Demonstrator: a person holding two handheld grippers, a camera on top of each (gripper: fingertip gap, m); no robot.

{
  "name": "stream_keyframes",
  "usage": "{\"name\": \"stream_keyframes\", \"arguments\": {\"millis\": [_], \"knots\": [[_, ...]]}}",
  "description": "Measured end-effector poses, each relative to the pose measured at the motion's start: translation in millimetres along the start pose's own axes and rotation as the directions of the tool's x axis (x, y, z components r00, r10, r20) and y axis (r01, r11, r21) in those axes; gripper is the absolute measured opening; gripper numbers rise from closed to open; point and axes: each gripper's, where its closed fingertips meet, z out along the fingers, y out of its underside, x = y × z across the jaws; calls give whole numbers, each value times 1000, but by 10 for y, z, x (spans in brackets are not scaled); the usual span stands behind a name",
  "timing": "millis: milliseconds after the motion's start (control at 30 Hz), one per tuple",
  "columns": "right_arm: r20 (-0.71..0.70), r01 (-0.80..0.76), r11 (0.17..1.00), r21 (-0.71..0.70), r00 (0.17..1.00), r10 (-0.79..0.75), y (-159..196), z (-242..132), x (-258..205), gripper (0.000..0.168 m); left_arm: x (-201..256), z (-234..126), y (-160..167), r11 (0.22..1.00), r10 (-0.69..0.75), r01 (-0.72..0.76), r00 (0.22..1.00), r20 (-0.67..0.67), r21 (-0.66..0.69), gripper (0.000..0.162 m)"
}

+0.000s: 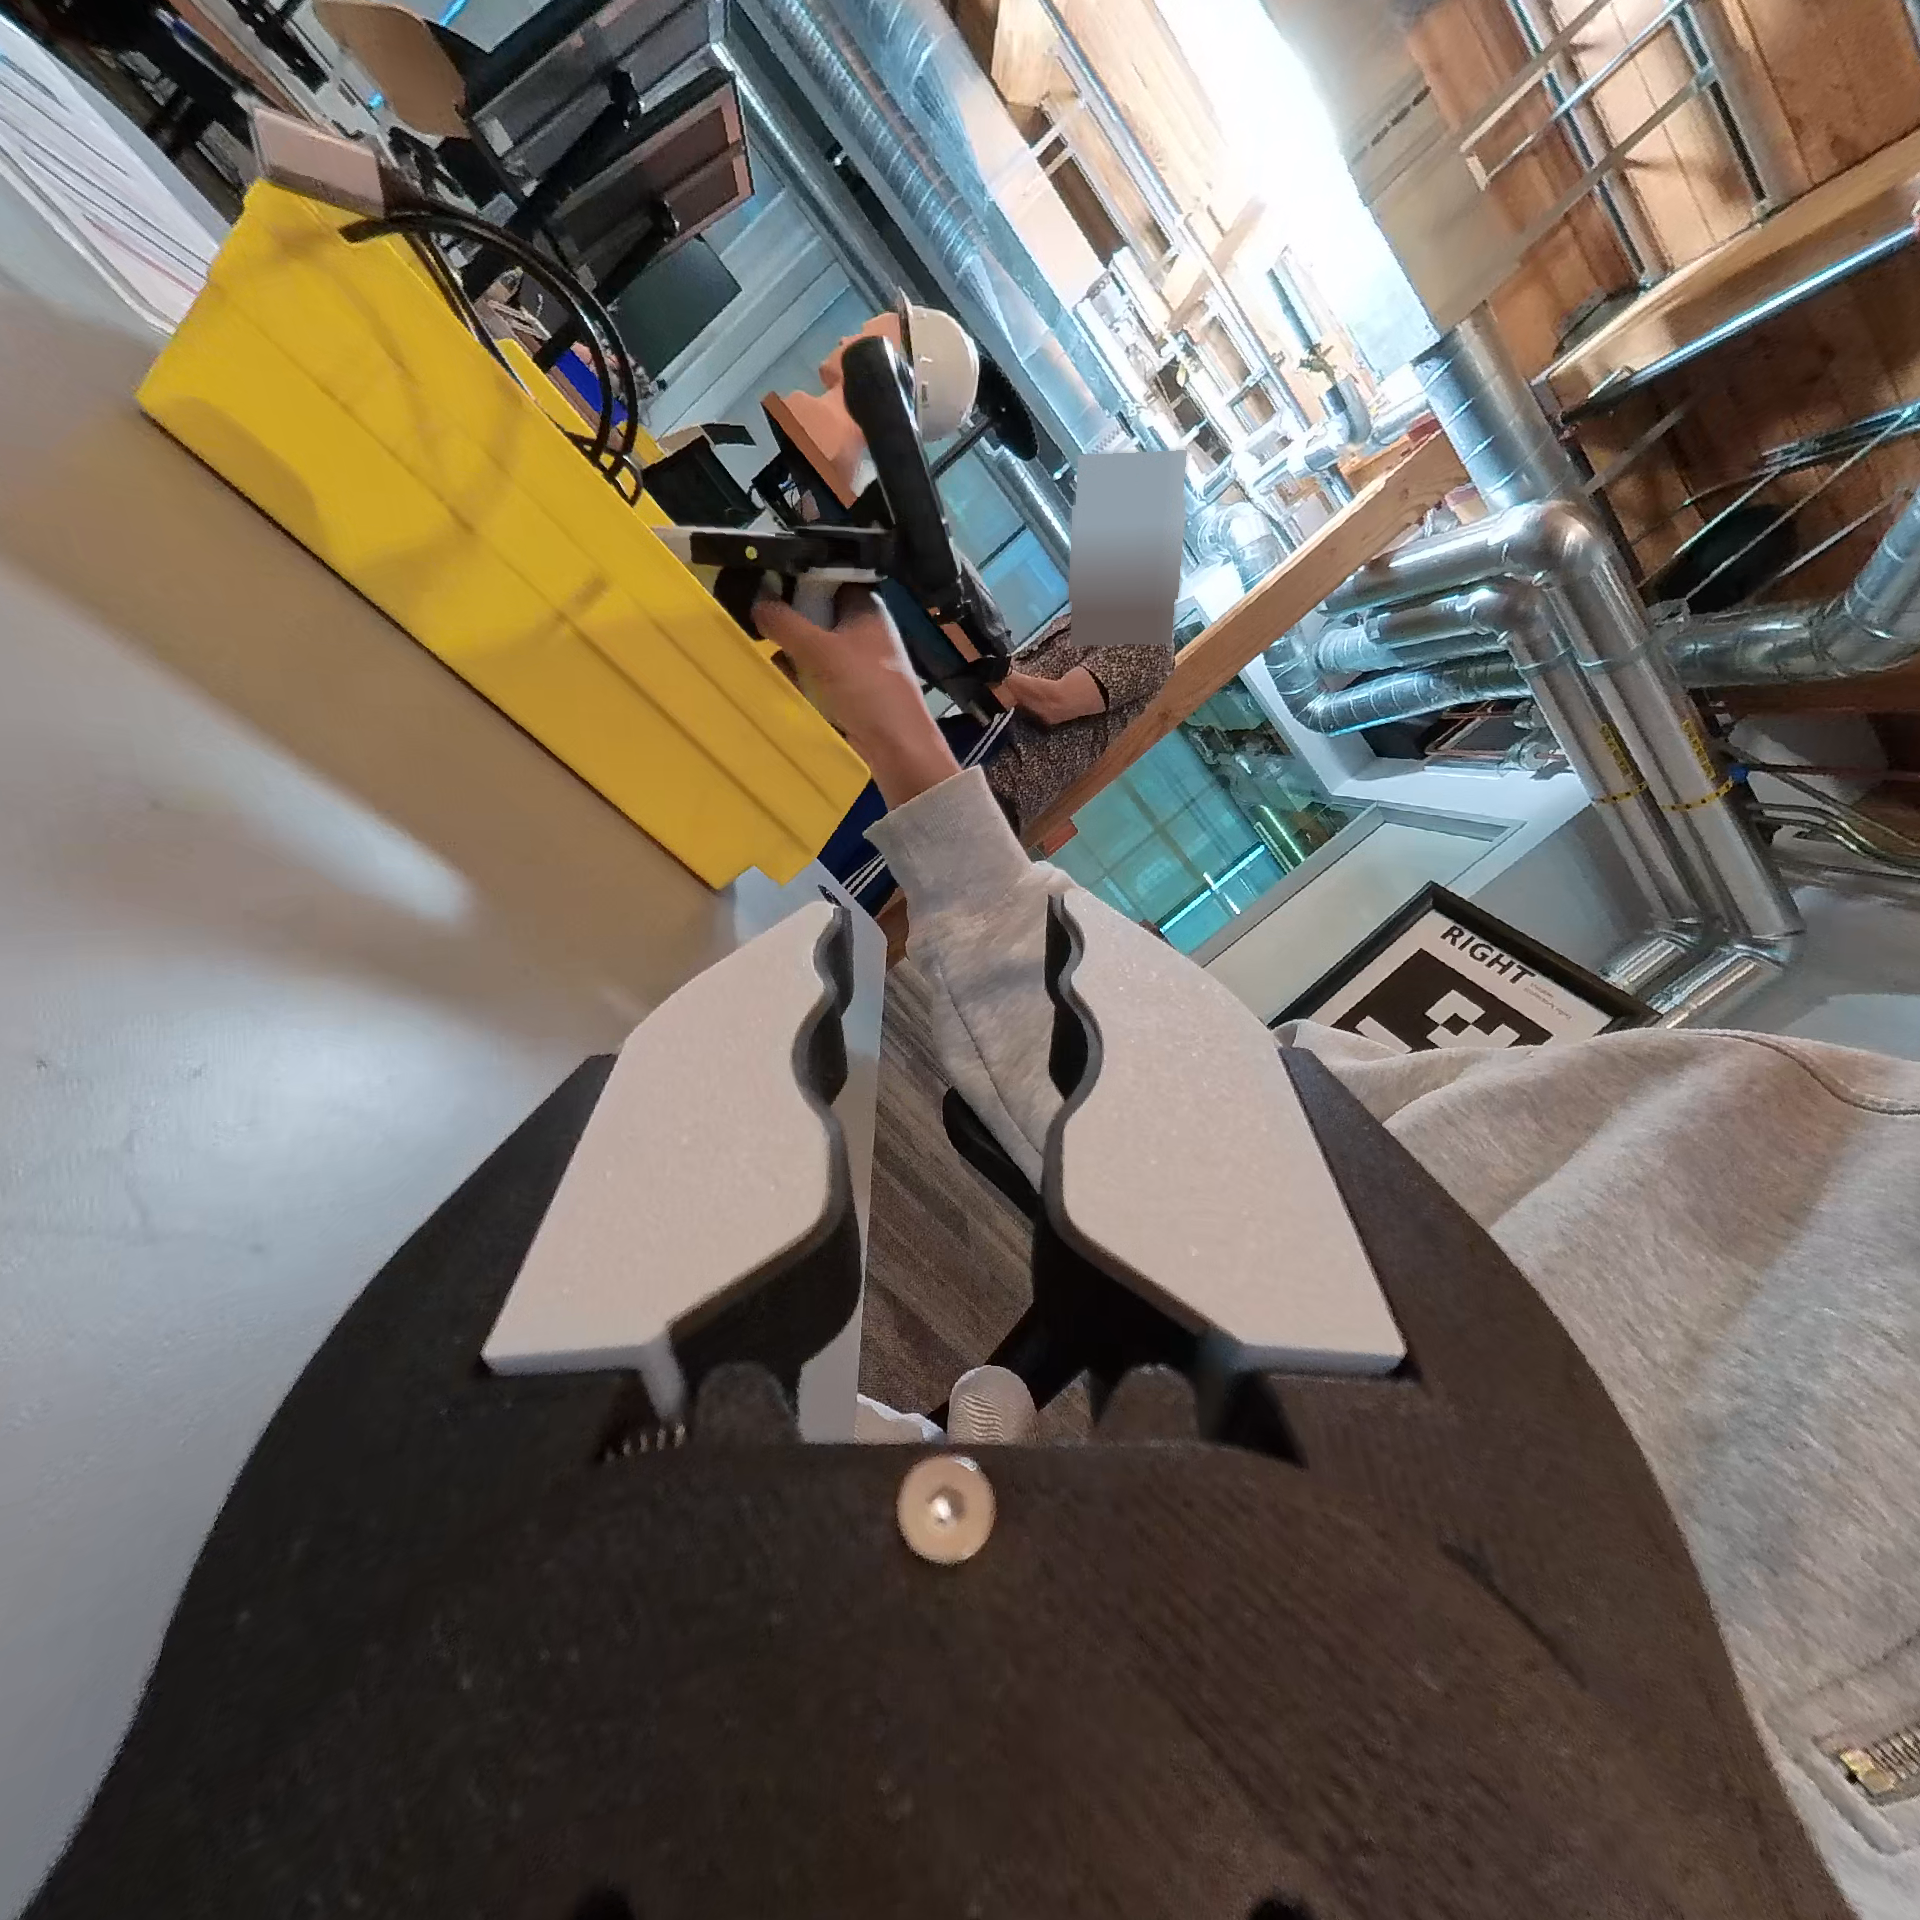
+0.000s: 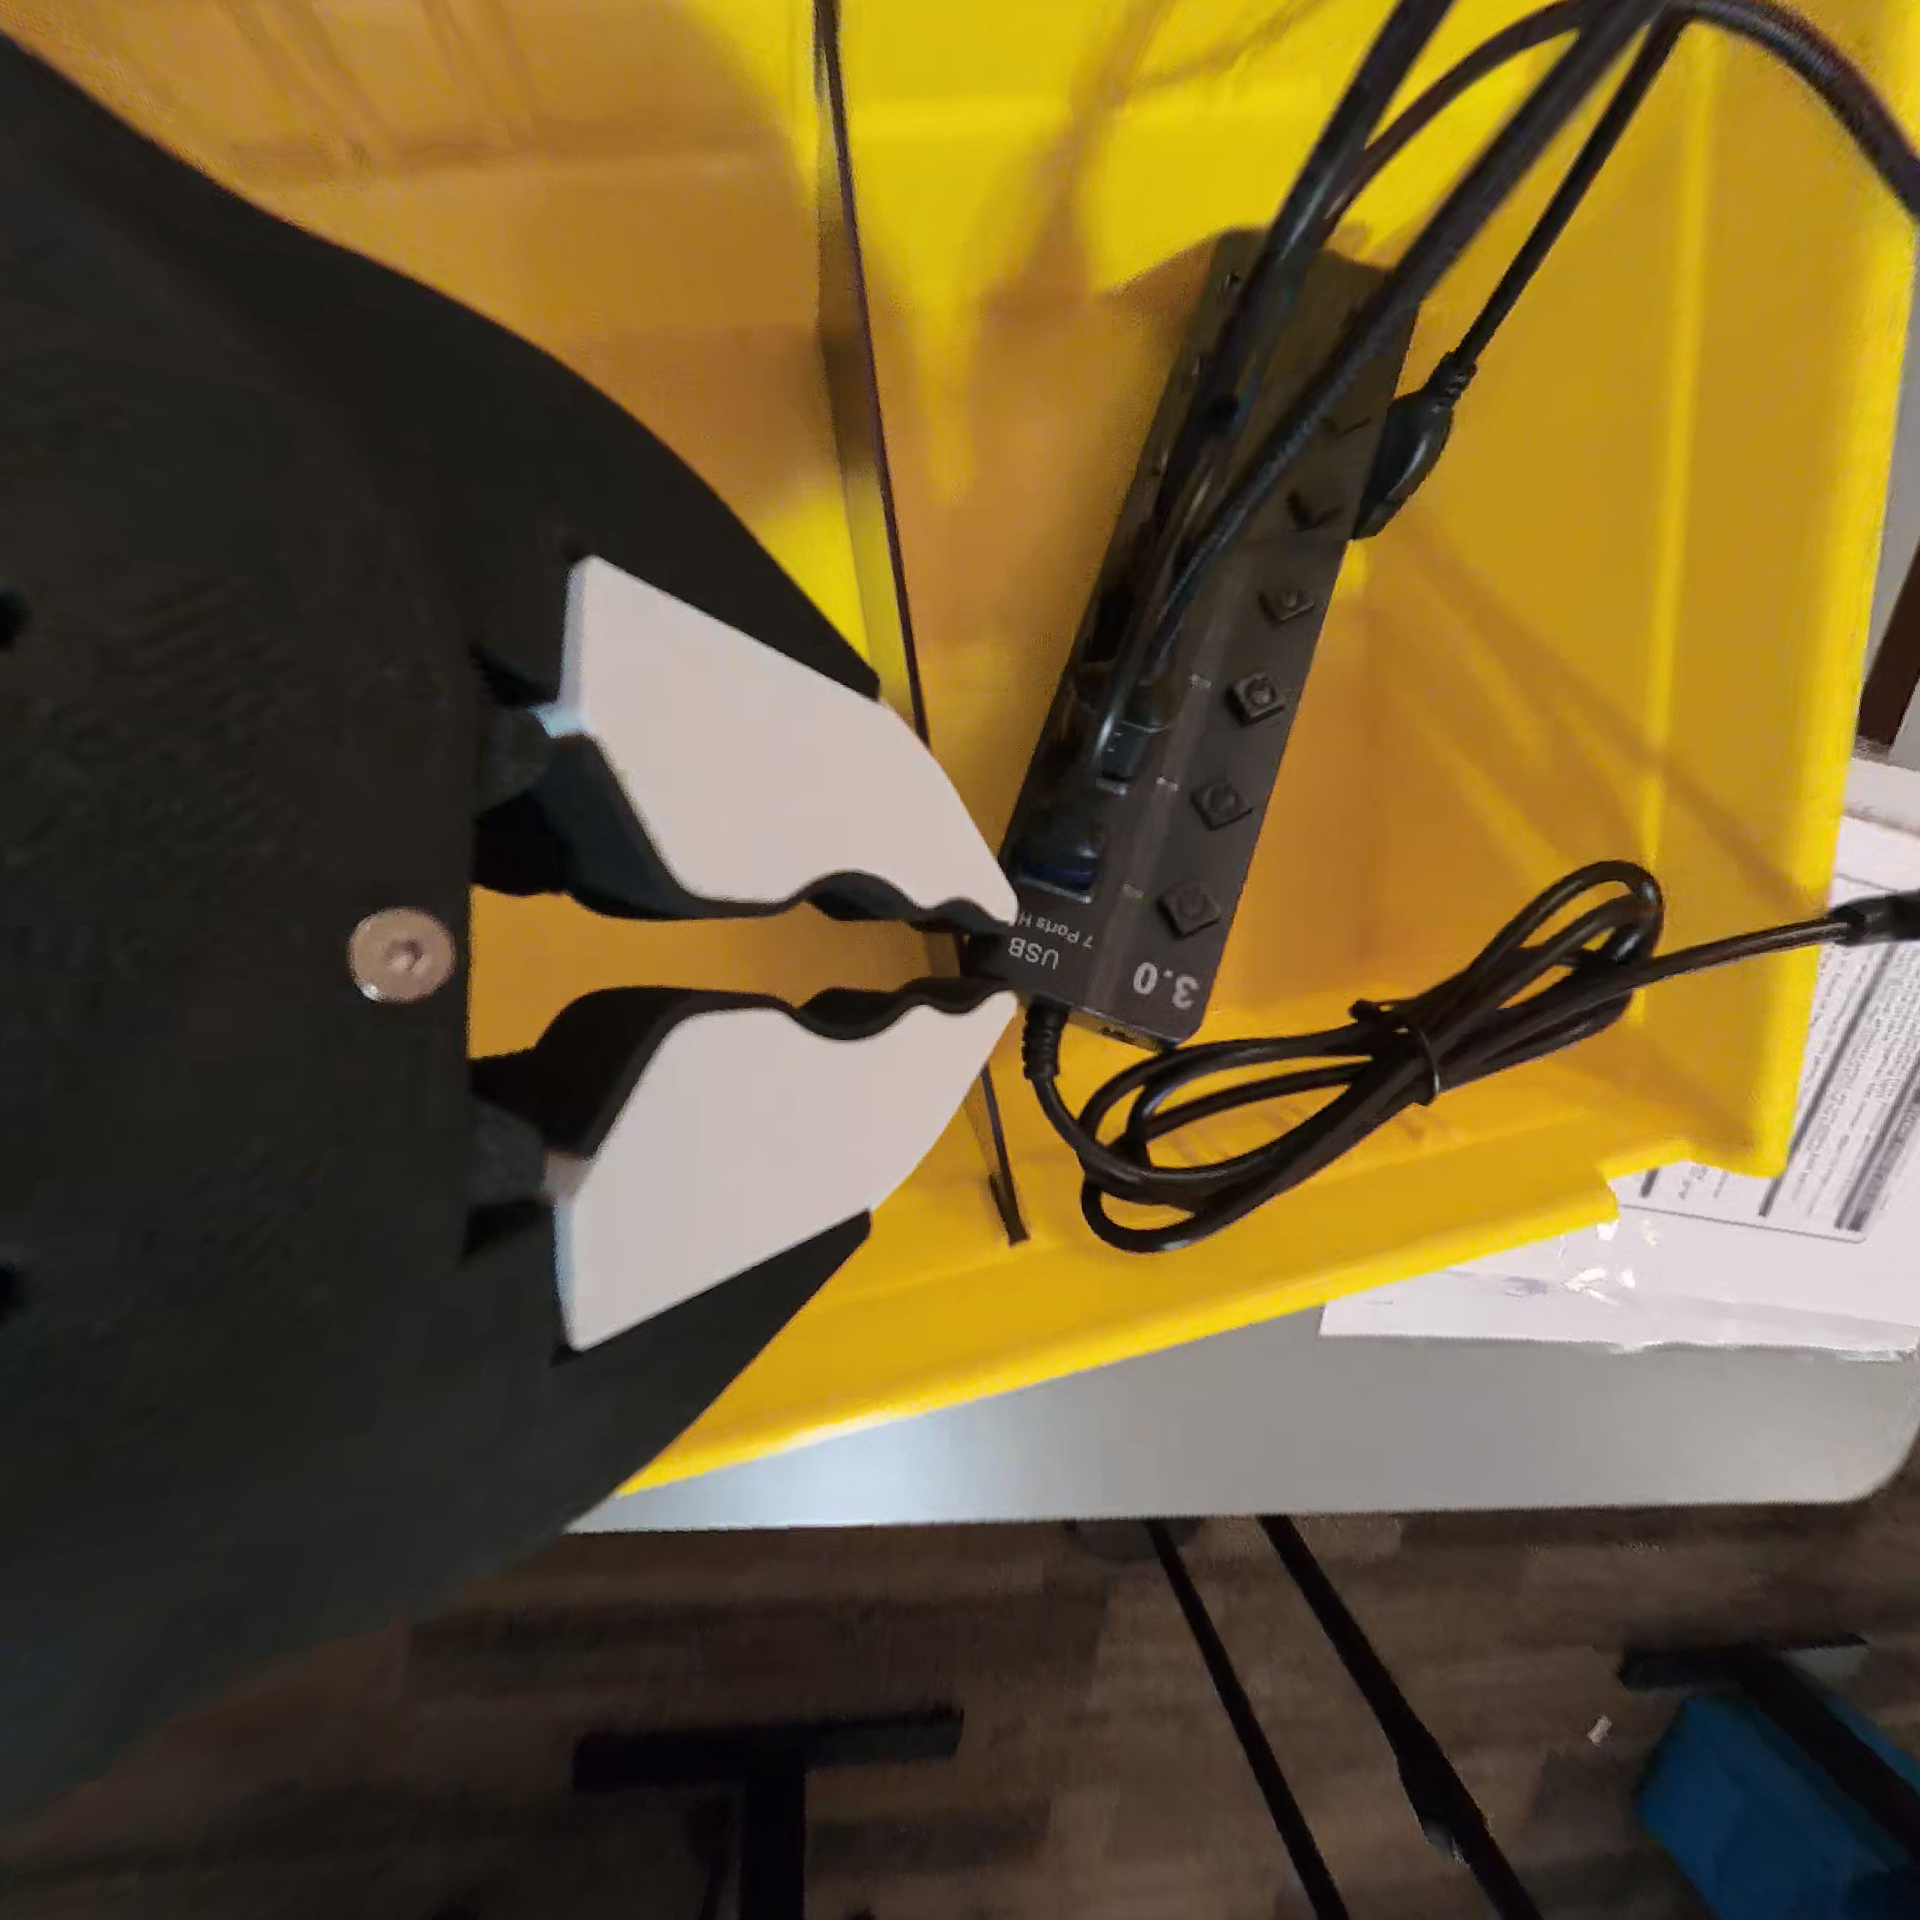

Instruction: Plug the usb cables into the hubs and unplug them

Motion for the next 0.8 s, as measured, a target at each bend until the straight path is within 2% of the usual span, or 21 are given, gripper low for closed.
{"name": "stream_keyframes", "arguments": {"millis": [33,233,500,667,800], "knots": [[-14,16,1000,1,1000,-16,0,6,1,7,-2,0,-1,1000,-1,1,1000,0,0,37],[-35,21,999,34,999,-20,-82,-115,59,8,-10,-2,1,1000,-7,7,1000,1,-1,37],[66,-11,964,265,998,-7,-448,-408,-82,15,-9,10,18,1000,-12,12,1000,0,-5,37],[51,27,964,264,998,-42,-447,-346,-158,16,-5,14,24,1000,-11,11,1000,0,-7,37],[110,14,959,285,993,-47,-479,-342,-289,17,-7,15,26,1000,-13,13,1000,1,-7,37]]}}
